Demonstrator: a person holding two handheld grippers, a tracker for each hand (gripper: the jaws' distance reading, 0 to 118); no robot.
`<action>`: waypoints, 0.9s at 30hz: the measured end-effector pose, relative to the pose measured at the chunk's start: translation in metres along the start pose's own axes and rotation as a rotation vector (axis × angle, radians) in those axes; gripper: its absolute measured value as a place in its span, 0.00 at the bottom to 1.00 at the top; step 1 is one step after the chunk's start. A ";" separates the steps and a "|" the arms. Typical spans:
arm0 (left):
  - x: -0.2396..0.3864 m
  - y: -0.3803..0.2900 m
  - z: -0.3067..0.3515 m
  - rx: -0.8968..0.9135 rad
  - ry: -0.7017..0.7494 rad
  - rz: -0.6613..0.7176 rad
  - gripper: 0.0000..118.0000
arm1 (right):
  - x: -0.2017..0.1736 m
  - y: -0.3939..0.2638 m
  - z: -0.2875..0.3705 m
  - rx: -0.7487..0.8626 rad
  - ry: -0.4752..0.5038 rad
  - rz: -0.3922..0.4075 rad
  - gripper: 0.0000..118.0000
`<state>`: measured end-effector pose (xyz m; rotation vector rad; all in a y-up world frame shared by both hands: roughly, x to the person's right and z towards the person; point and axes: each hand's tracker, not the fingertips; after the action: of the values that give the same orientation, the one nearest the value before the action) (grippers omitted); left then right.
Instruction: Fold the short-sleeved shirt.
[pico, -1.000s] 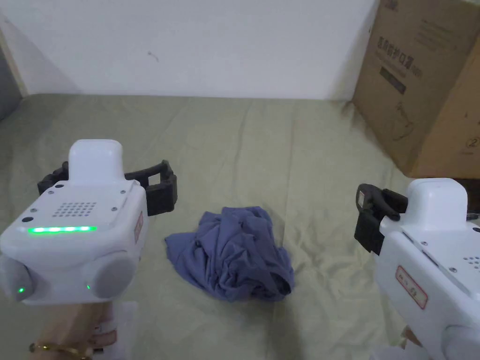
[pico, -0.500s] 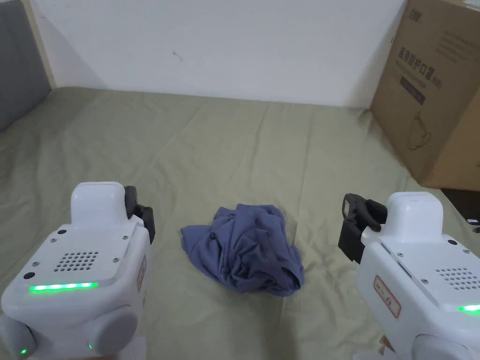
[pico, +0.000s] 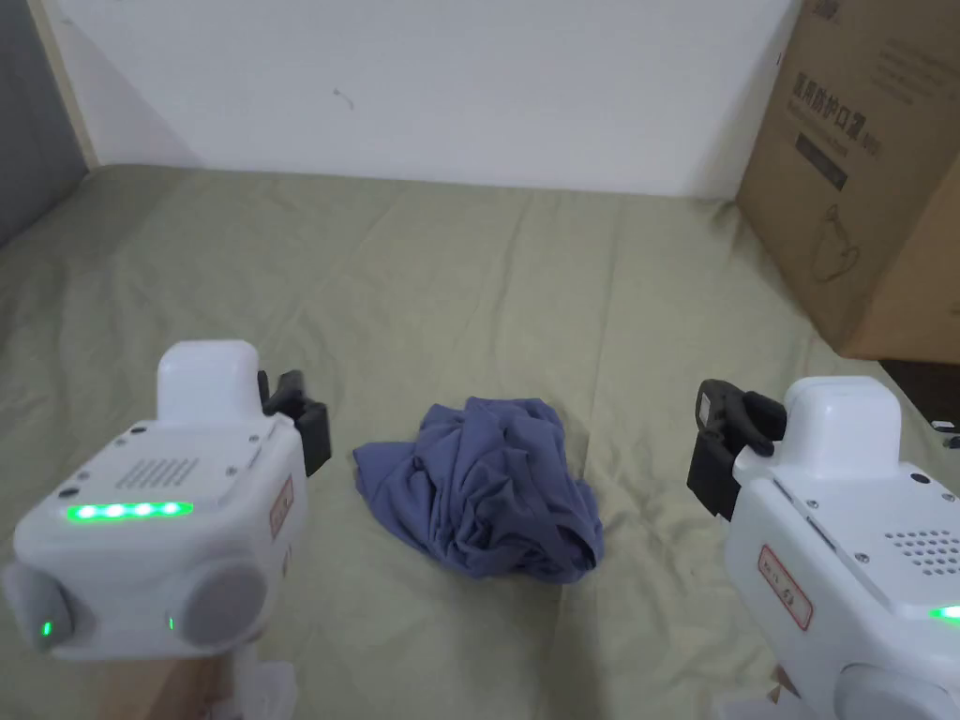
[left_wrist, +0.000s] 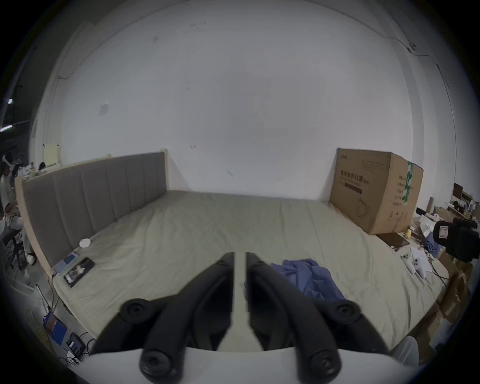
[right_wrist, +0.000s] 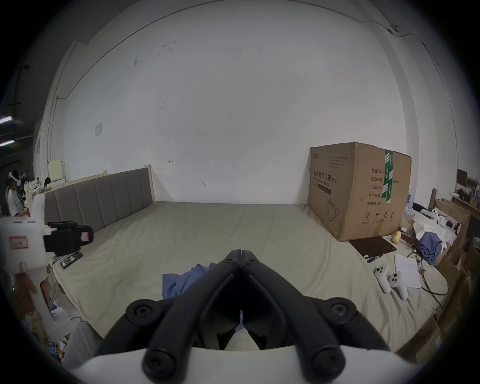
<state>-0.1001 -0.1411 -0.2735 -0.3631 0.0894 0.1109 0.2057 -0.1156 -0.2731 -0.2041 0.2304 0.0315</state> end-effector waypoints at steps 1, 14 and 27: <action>0.000 0.005 -0.010 -0.057 -0.013 0.010 0.66 | 0.001 0.001 -0.002 -0.001 -0.001 0.000 0.00; -0.005 0.004 -0.218 -0.662 0.060 -0.002 0.99 | 0.021 -0.006 -0.033 -0.044 -0.042 0.008 0.00; 0.003 -0.049 -0.295 -0.822 0.027 0.031 0.05 | 0.048 -0.025 -0.095 -0.173 -0.076 -0.006 0.00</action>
<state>-0.1111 -0.2920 -0.5313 -1.1840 0.0729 0.1713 0.2327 -0.1594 -0.3694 -0.3751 0.1512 0.0536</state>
